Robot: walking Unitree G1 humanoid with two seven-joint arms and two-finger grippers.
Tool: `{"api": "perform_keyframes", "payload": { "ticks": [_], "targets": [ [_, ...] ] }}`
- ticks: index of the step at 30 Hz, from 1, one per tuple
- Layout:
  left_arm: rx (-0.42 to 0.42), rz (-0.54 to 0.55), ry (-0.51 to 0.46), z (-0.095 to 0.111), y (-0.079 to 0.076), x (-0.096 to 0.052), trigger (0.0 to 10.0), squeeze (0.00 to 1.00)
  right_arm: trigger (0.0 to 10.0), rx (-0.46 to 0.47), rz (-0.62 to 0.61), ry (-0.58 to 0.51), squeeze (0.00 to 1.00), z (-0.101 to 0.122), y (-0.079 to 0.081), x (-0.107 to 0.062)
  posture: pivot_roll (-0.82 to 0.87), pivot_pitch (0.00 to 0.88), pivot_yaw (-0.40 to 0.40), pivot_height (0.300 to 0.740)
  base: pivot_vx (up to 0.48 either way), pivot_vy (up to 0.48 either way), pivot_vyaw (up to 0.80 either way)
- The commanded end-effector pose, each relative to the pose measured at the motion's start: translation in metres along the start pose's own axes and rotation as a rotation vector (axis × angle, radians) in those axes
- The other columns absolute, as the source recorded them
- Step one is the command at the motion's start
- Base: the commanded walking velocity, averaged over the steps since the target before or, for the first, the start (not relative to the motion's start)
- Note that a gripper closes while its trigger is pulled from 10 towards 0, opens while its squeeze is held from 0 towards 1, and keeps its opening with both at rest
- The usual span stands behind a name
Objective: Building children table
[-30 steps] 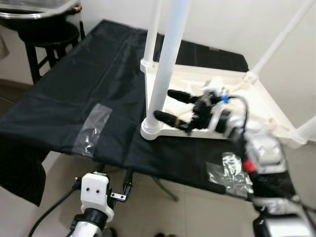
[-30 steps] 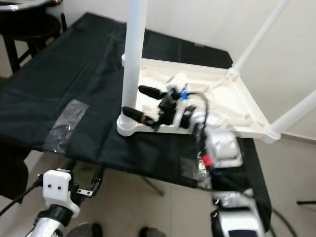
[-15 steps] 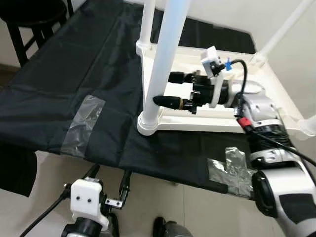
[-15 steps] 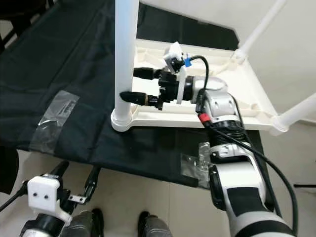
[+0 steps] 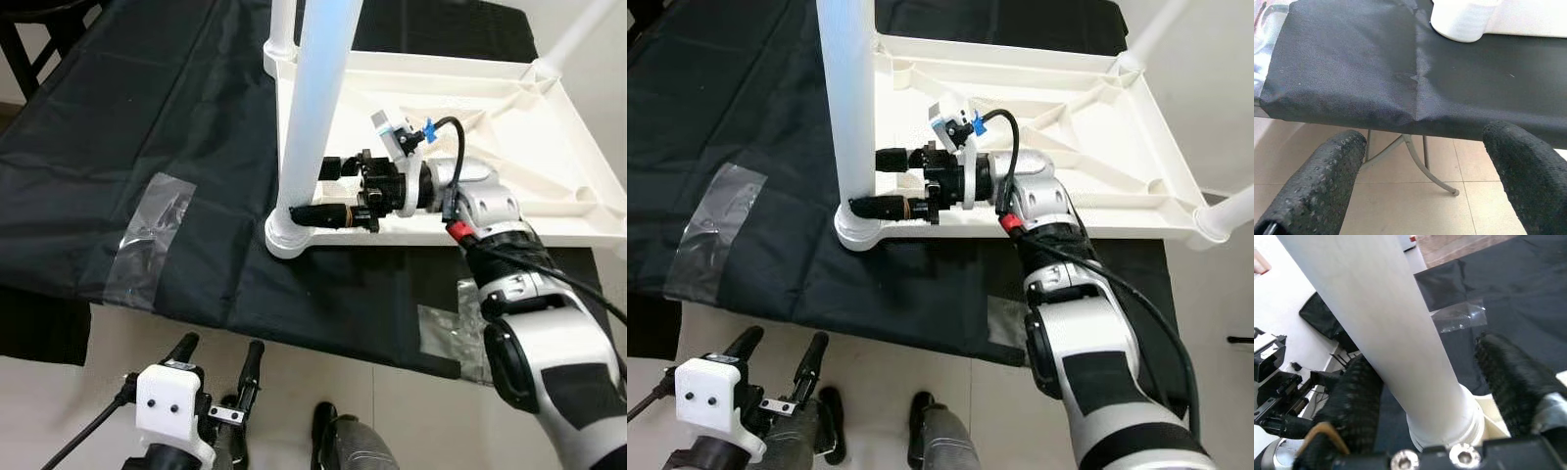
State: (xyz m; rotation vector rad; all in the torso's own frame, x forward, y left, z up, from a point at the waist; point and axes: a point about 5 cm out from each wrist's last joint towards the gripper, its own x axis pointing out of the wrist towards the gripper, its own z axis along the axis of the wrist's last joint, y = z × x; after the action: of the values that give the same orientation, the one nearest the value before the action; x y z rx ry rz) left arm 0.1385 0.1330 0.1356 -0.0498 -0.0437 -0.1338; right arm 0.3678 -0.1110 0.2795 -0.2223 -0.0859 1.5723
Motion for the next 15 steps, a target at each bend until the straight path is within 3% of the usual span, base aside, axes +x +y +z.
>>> {"api": "perform_keyframes", "payload": {
  "ticks": [1,9,15],
  "targets": [
    [-0.002,-0.005,0.041,-0.004,-0.002,-0.005,10.0,0.00,0.0,-0.010,0.043,-0.002,0.00,-0.001,0.002,0.002,0.19,0.366,-0.127,0.740,0.000,0.000,0.00],
    [-0.001,-0.003,0.042,-0.005,-0.003,-0.002,10.0,0.00,0.0,-0.016,0.103,0.010,0.00,-0.005,0.006,0.012,0.18,0.352,-0.131,0.740,0.000,0.000,0.00],
    [0.002,0.000,0.038,-0.010,-0.001,0.007,10.0,0.00,0.0,-0.114,-0.032,0.073,0.00,-0.008,-0.001,0.012,0.17,0.318,-0.144,0.740,0.000,0.000,0.00]
  ]
}}
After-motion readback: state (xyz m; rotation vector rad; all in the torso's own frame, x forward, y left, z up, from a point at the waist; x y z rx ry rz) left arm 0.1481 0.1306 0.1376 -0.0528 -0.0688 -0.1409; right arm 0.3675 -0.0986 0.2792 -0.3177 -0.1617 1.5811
